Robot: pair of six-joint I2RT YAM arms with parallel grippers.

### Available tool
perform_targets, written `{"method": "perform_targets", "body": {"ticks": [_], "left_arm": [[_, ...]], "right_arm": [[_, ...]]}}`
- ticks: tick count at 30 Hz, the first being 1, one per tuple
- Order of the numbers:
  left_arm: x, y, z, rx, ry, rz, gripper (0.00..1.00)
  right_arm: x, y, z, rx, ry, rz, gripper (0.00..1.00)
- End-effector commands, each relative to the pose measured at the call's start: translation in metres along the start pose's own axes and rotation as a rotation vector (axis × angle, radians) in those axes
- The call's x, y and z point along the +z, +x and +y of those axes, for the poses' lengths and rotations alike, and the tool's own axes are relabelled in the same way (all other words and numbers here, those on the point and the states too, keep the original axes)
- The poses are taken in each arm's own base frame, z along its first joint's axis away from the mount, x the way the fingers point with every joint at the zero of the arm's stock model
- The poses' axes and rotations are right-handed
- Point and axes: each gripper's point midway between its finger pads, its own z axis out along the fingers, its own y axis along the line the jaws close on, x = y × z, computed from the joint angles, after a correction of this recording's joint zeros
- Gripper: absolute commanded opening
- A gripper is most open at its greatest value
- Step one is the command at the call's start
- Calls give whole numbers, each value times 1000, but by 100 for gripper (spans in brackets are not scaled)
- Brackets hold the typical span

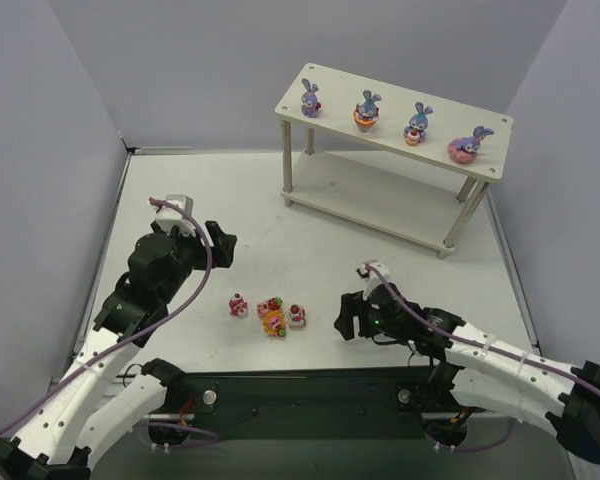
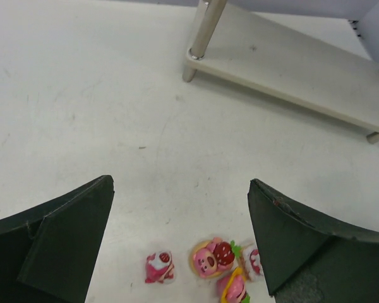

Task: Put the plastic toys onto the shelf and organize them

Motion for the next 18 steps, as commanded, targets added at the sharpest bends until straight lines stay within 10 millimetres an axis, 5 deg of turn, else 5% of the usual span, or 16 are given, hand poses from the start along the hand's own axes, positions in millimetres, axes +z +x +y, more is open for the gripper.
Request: {"method": "perform_targets", "body": {"ticks": [1,7,14,18], "left_arm": [[-25,9,17,-33,-90,6,97],[-52,26,6,-25,-31,45,95],[-60,40,1,-1,24,90,95],[-61,48,-10,-6,93,117,95]], "right_arm": [[15,-34,33,-110,28,-124,67],[38,-30,63,-237,51,-103,63],[41,-14,108,-471,-290,36,61],[38,-32,116,-478,-418,41,63]]}}
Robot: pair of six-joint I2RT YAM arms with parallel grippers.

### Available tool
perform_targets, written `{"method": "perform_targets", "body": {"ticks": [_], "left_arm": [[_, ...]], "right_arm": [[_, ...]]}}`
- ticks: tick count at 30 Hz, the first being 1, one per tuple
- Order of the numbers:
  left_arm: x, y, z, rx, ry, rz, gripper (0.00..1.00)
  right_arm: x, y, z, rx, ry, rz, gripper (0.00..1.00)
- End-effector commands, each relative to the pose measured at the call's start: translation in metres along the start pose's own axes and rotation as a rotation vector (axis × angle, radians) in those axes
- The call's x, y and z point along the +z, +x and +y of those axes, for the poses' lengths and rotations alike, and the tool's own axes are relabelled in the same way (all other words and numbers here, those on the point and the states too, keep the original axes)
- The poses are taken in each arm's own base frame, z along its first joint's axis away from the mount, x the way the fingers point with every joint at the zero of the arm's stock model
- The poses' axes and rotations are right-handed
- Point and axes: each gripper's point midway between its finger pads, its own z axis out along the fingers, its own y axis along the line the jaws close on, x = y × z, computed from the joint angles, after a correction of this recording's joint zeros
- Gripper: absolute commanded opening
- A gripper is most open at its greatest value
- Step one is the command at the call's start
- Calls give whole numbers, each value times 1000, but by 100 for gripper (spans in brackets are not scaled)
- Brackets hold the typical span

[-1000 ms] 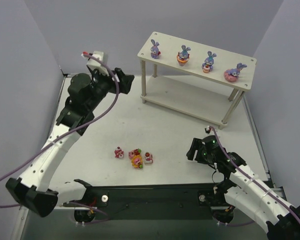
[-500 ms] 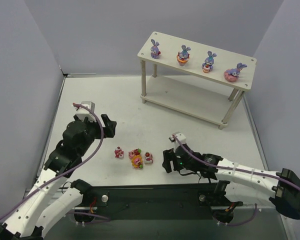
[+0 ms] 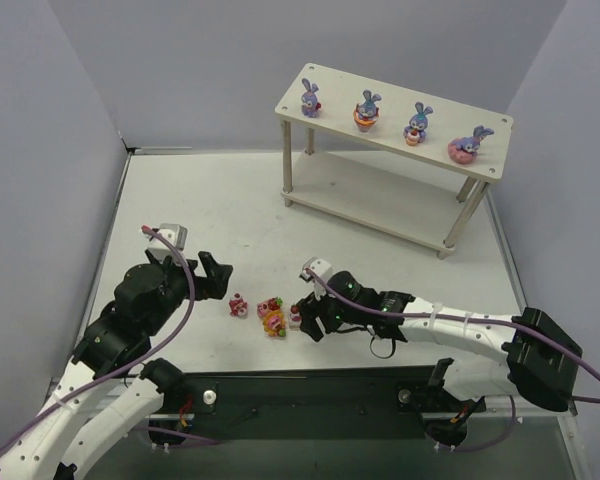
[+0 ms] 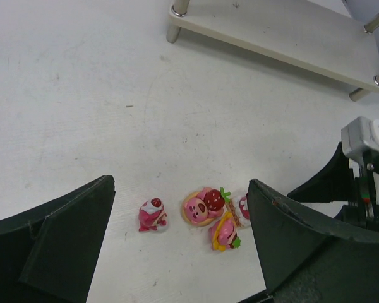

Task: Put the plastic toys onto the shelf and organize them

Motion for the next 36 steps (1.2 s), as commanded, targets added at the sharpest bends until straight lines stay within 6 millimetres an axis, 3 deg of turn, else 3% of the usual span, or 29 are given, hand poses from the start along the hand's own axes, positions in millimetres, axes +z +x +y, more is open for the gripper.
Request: {"method": "perform_targets", "body": {"ticks": [1,3,4,5,7,8,10,22,30,36], "left_arm": [[-2,10,-13,-2,83,32,95],[-1,12,-17,-4,102,37,95],[0,12,-20,-3,122,40,95],[0,11,-22,-1,130,40,95],[0,11,-24,5,142,44,95],[0,11,-25,7,142,47,95],[-1,11,-25,15,146,50,95],[-5,12,-25,18,158,40,95],[-4,13,-24,22,153,46,95],[-5,13,-24,25,154,46,95]], "right_arm": [[-6,-48,15,-90,-200,-86,63],[-4,-44,9,-124,-213,-39,63],[-7,-57,14,-157,-280,-57,64],[-4,-50,16,-175,-312,-11,64],[-4,-64,20,-246,-346,-5,64],[0,-53,18,-244,-348,61,63],[5,-58,18,-279,-358,69,63],[30,-33,16,-302,-422,210,59],[50,-29,9,-287,-403,234,53],[58,-35,0,-254,-370,204,42]]}}
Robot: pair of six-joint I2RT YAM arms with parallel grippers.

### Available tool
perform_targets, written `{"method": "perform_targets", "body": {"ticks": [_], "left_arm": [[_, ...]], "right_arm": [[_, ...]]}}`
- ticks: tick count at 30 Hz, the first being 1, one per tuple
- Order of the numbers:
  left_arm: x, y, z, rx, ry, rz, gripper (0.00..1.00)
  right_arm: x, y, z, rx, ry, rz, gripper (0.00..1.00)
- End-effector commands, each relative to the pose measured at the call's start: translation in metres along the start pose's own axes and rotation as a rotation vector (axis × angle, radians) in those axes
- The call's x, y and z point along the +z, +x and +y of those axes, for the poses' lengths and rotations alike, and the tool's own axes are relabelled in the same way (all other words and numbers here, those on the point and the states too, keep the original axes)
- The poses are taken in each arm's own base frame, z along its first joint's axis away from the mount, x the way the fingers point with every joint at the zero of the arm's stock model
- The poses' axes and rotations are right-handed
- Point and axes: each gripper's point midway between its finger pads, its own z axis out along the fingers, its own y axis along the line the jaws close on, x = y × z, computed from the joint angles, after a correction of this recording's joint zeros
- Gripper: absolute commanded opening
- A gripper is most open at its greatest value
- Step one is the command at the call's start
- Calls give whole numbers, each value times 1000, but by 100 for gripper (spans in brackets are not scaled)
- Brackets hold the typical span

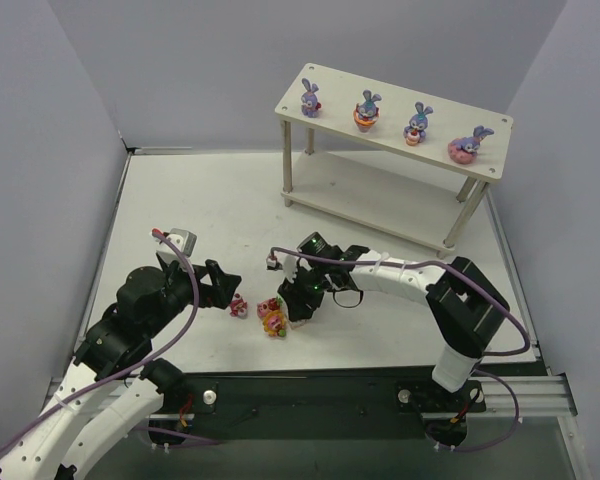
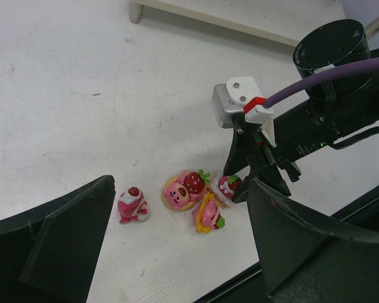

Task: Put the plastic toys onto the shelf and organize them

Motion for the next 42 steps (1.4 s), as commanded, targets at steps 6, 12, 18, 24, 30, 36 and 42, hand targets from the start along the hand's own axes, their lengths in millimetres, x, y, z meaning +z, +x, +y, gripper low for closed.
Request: {"method": "perform_targets", "body": {"ticks": [6,12,18,24,30,36,42], "left_arm": [[-2,-8,-6,14,29,-29,95],[-1,-6,-5,6,28,-26,95],[1,-3,-6,1,33,-17,95],[2,-3,-6,-3,29,-15,95],[2,-2,-5,-4,25,-13,95],[3,-1,-4,-4,24,-11,95],[2,-2,-6,-5,30,-13,95]], "right_arm": [[-6,-18,-19,54,90,-58,0],[-17,-15,-61,308,393,-136,0],[-58,18,-108,597,828,-152,0],[-77,35,-114,800,990,-174,6],[-74,38,-115,827,1008,-163,48],[-81,20,-109,707,915,-234,61],[-83,4,-102,510,707,-259,63]]}}
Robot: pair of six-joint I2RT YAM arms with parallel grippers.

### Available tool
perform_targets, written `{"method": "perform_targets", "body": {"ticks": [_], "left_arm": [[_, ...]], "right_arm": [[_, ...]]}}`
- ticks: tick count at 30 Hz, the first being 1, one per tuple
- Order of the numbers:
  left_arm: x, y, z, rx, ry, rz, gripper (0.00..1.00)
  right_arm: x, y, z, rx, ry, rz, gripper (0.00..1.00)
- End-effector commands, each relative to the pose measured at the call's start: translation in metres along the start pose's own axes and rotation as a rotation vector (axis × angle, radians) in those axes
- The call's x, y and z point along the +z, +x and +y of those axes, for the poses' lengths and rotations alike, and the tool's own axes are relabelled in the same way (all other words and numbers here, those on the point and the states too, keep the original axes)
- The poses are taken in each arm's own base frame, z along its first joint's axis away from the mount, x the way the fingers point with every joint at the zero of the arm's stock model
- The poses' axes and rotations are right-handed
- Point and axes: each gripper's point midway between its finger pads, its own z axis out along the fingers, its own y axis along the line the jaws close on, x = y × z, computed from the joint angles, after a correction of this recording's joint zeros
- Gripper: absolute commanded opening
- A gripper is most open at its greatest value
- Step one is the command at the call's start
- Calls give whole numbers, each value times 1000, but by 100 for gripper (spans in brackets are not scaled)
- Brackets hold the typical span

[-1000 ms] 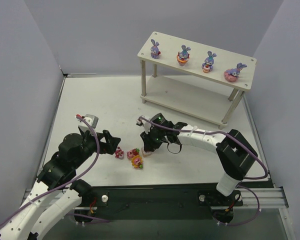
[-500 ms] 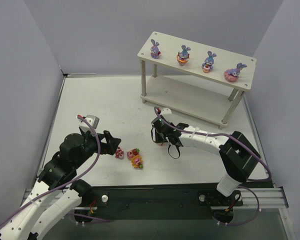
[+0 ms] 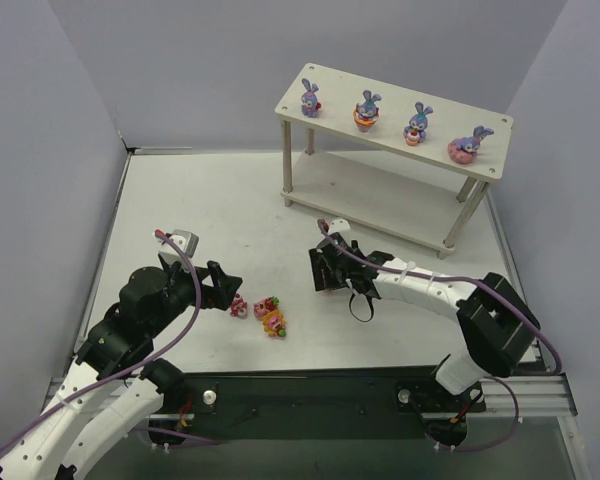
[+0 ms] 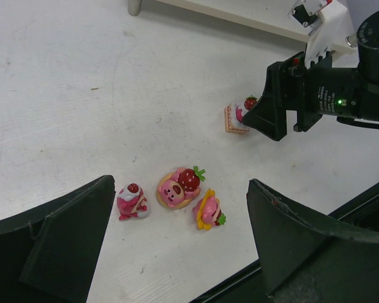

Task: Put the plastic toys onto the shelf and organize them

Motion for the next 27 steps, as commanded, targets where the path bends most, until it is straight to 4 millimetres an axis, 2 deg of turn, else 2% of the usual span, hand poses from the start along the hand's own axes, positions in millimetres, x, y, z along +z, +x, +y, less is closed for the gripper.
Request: {"method": "perform_targets", "body": {"ticks": [1,2,7,12,16,22,23,27], "left_arm": [[0,-8,-6,-6,28,-31,95],[0,-9,-7,-7,31,-34,95],[0,-10,-8,-8,37,-37,95],[1,-9,-8,-8,38,-31,95],[1,-8,-8,-8,39,-31,95],[1,-8,-9,-6,40,-29,95],[1,-9,-9,-6,41,-30,95],[1,-8,-9,-6,42,-28,95]], "right_arm": [[-13,-26,11,-117,-212,-67,63],[-16,-26,16,-114,-294,-64,63],[-30,-39,25,-181,-474,-105,64],[-33,-31,30,-293,-555,-63,62],[-28,-27,32,-333,-574,-38,59],[-11,-24,22,-392,-521,-15,57],[-8,-30,18,-396,-498,-26,57],[0,-30,16,-409,-489,-14,56]]}}
